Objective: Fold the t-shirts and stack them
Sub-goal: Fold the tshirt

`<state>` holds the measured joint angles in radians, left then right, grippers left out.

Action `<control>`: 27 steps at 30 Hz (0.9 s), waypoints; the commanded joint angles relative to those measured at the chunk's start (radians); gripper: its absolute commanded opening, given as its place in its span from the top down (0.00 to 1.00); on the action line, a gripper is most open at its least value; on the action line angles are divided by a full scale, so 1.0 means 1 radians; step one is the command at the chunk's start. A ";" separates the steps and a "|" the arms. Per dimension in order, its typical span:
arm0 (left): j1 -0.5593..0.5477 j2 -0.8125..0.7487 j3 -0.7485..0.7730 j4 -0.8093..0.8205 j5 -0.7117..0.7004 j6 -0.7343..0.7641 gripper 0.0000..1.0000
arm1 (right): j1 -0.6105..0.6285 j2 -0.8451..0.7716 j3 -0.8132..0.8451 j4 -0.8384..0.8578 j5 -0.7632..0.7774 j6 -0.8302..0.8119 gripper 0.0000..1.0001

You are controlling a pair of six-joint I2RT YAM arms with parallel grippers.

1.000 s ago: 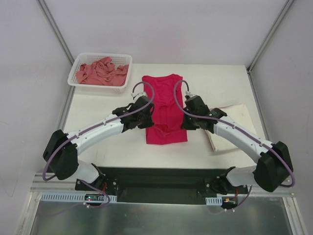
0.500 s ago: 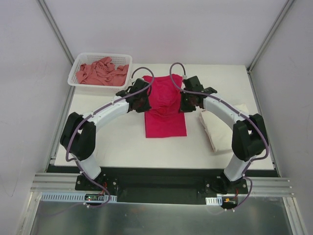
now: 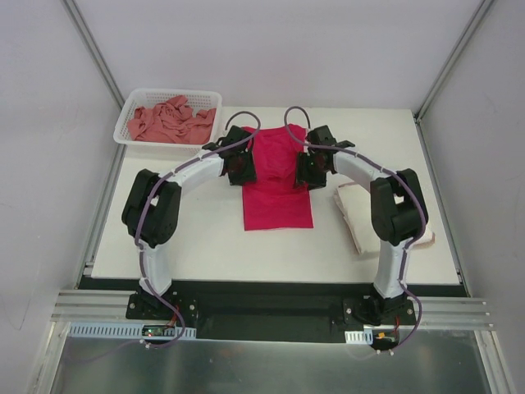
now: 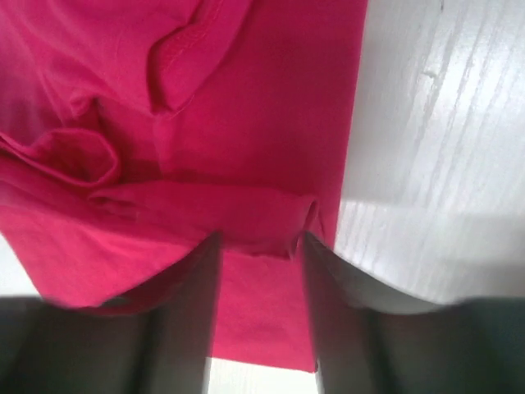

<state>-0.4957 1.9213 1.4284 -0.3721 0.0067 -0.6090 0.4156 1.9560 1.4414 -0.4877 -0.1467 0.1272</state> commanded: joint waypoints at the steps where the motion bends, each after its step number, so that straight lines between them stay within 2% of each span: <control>1: 0.011 -0.053 0.008 -0.010 0.049 0.028 0.40 | -0.024 0.017 0.086 -0.023 -0.079 -0.005 0.17; 2: 0.011 -0.076 -0.005 -0.010 0.042 0.028 0.32 | -0.027 -0.005 0.082 -0.026 -0.103 -0.009 0.03; 4: 0.009 -0.149 -0.052 -0.010 0.041 0.022 0.20 | -0.026 -0.046 0.059 -0.015 -0.109 -0.012 0.03; 5: 0.006 -0.203 -0.071 -0.010 0.042 0.015 0.02 | -0.026 -0.102 0.016 -0.005 -0.120 -0.008 0.03; 13: -0.075 -0.432 -0.322 0.004 0.049 -0.049 0.01 | 0.021 -0.403 -0.291 0.107 -0.136 0.035 0.03; 16: -0.119 -0.496 -0.428 0.007 0.041 -0.101 0.01 | 0.060 -0.544 -0.448 0.135 -0.026 0.077 0.03; 18: -0.136 -0.562 -0.483 0.007 0.056 -0.150 0.01 | 0.122 -0.733 -0.554 0.231 0.271 0.114 0.03; 19: -0.164 -0.593 -0.537 0.009 0.058 -0.164 0.01 | 0.226 -0.809 -0.672 0.262 0.383 0.088 0.03; 20: -0.185 -0.661 -0.565 0.009 0.015 -0.175 0.01 | 0.270 -0.939 -0.708 0.282 0.561 0.086 0.03; 23: -0.224 -0.778 -0.657 0.012 -0.030 -0.233 0.01 | 0.305 -1.078 -0.794 0.302 0.642 0.112 0.03; 27: -0.224 -0.826 -0.721 0.010 -0.048 -0.268 0.01 | 0.302 -1.065 -0.762 0.152 0.579 0.134 0.03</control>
<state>-0.7212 1.1557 0.7471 -0.3782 0.0177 -0.7990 0.7227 0.8650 0.6525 -0.2943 0.3290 0.2214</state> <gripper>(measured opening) 0.992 0.966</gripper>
